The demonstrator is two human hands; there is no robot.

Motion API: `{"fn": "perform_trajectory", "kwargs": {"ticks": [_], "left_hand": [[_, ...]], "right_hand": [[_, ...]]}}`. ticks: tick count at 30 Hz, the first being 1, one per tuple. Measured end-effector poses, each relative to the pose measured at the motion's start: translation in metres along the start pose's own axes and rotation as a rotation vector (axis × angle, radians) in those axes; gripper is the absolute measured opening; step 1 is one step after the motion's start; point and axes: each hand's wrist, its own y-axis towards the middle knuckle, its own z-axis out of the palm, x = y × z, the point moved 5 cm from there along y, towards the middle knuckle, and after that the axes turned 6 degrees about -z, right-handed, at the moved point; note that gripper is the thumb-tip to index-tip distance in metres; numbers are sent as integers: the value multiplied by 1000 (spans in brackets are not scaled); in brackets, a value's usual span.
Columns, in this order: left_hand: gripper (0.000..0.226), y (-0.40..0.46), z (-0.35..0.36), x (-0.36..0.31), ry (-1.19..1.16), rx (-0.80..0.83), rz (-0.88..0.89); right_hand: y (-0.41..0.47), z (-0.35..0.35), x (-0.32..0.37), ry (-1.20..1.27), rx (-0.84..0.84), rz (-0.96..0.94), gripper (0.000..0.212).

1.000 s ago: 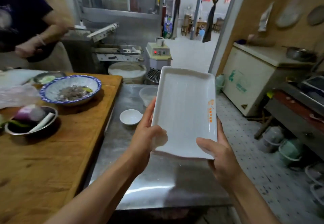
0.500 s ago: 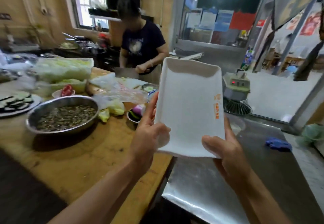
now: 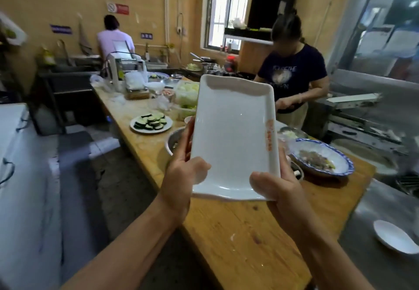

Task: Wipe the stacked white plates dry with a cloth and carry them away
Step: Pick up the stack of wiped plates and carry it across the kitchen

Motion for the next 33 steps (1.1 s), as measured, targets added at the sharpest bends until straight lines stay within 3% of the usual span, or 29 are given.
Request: {"fn": "perform_trajectory", "kwargs": {"ticks": [3,17,33], "left_hand": [[75,-3,-47,-15,38,-106,39],[78,-25,-216,-52,156,-560,76],[81,111,-392,-68,209,-864,126]], "right_hand": [[29,46,-11,38,95,-2,81],[129,218,-78,215,433,43,68],[346,352,-182,281,654,59,77]]}}
